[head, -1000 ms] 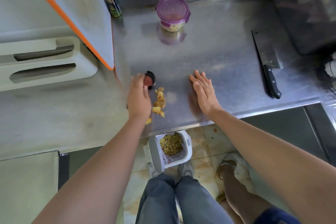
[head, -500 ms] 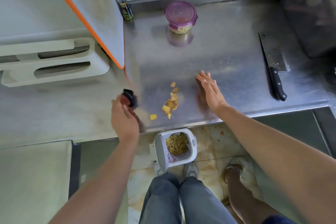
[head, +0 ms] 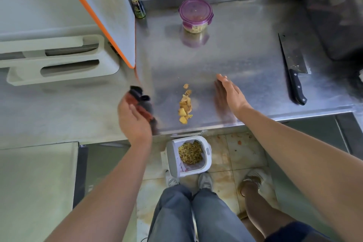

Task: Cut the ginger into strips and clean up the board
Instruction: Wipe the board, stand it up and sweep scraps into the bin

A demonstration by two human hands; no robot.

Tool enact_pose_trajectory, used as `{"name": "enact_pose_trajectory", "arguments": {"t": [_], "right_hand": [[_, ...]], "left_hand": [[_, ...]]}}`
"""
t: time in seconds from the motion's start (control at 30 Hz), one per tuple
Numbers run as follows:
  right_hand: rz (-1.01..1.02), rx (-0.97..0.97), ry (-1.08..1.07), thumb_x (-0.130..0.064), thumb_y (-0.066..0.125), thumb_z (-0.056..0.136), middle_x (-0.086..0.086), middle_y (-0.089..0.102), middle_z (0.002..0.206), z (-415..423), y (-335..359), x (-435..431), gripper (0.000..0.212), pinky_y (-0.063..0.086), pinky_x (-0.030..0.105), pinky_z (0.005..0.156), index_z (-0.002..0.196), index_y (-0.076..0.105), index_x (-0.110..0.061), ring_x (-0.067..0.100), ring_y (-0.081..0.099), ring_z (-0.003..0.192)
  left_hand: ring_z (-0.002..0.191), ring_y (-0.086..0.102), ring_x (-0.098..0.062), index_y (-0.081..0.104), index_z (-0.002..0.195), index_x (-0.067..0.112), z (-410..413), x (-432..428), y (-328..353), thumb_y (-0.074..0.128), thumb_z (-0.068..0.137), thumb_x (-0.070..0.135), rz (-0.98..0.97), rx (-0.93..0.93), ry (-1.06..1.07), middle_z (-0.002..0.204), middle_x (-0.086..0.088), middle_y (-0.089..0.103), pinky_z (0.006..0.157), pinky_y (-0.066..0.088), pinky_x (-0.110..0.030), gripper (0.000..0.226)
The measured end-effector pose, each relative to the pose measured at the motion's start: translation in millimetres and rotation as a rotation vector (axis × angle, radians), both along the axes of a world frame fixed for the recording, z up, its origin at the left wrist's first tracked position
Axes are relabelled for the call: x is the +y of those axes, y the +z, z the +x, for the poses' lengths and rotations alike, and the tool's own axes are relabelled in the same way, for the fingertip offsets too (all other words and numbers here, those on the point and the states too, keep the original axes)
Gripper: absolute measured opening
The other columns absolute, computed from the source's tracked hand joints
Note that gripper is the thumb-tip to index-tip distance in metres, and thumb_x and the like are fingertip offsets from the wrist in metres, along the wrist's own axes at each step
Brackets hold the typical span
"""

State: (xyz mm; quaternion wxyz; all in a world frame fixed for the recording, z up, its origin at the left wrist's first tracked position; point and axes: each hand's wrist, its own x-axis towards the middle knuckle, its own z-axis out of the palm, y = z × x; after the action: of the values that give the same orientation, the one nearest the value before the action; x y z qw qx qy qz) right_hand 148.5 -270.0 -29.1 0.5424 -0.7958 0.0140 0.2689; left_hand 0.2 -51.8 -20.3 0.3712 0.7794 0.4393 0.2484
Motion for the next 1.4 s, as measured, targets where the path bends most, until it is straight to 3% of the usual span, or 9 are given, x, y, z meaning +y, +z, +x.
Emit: {"name": "enact_pose_trajectory", "arguments": {"t": [0.13,0.23,0.47,0.67,0.77,0.87,1.03,1.3,1.4], "right_hand": [[-0.039,-0.027,0.018,-0.044,0.025,0.102,-0.01,0.017,0.158,-3,-1,5,0.046,0.003,0.036,0.121,0.145,0.039,-0.032,0.008,0.006,0.147],[-0.017,-0.016,0.01,-0.039,0.033,0.102,-0.009,0.021,0.157,-2,3,5,0.043,0.01,0.034,0.121,0.144,0.041,-0.031,0.008,0.012,0.146],[0.148,-0.085,0.084,-0.046,0.05,0.092,-0.014,0.051,0.134,-18,39,35,0.04,0.042,0.036,0.107,0.132,0.052,-0.039,0.004,0.051,0.121],[0.34,0.031,0.203,-0.022,0.055,0.096,-0.002,0.057,0.123,-15,56,74,0.052,0.049,0.027,0.096,0.144,0.035,-0.026,0.008,0.057,0.109],[0.198,-0.164,0.051,-0.004,0.051,0.092,-0.001,0.059,0.115,7,45,72,0.049,0.046,0.04,0.101,0.138,0.042,-0.021,0.013,0.056,0.107],[-0.045,-0.368,-0.084,-0.005,0.049,0.084,0.007,0.052,0.13,34,30,63,0.058,0.037,0.043,0.107,0.141,0.039,-0.017,0.024,0.048,0.121],[-0.588,-0.407,0.092,-0.003,0.043,0.087,0.012,0.036,0.146,50,-1,61,0.063,0.028,0.038,0.103,0.147,0.03,-0.017,0.035,0.033,0.126],[-0.279,-0.357,0.497,0.004,0.038,0.081,-0.001,0.054,0.13,51,-6,82,0.066,0.041,0.047,0.102,0.137,0.049,-0.03,0.027,0.047,0.122],[-0.182,-0.33,0.638,0.014,0.038,0.078,-0.003,0.059,0.113,37,-7,81,0.065,0.046,0.02,0.086,0.13,0.059,-0.021,0.013,0.057,0.098]], "left_hand": [[0.083,0.061,0.005,0.052,0.127,0.007,-15,-10,-1,0.03,0.104,0.009,-0.117,0.12,0.009,0.108,-0.005,0.059,0.067,0.041,-0.007,0.031],[0.107,0.059,-0.026,0.054,0.127,0.008,-4,-27,-10,0.033,0.104,0.012,-0.12,0.158,-0.136,0.119,-0.011,0.062,0.085,0.04,-0.027,0.032],[0.1,0.049,-0.018,0.051,0.123,-0.001,47,-45,18,0.036,0.104,0.013,-0.249,-0.096,-0.221,0.117,-0.017,0.053,0.088,0.035,-0.018,0.029],[0.114,0.062,-0.02,0.064,0.121,0.008,74,-50,40,0.028,0.103,0.031,-0.951,-0.388,-0.3,0.119,-0.012,0.067,0.092,0.052,-0.028,0.046],[0.115,0.059,-0.017,0.069,0.114,0.009,67,-30,33,0.029,0.099,0.025,-0.521,-0.209,-0.347,0.119,-0.007,0.068,0.099,0.043,-0.024,0.046],[0.136,0.037,-0.029,0.057,0.132,0.011,49,7,3,0.028,0.098,0.028,0.056,0.329,-0.41,0.142,-0.012,0.05,0.111,0.024,-0.035,0.048],[0.149,-0.011,-0.026,0.007,0.155,0.022,25,28,-28,0.024,0.105,0.03,0.117,0.739,-0.606,0.163,-0.002,-0.008,0.119,-0.003,-0.05,0.054],[0.149,-0.013,-0.027,0.006,0.155,0.023,23,22,-31,0.031,0.103,0.028,0.15,0.696,-0.574,0.163,-0.002,-0.009,0.118,-0.006,-0.051,0.058],[0.149,-0.013,-0.027,0.006,0.155,0.023,23,20,-32,0.033,0.103,0.029,0.172,0.691,-0.576,0.163,-0.002,-0.009,0.118,-0.005,-0.051,0.059]]}}
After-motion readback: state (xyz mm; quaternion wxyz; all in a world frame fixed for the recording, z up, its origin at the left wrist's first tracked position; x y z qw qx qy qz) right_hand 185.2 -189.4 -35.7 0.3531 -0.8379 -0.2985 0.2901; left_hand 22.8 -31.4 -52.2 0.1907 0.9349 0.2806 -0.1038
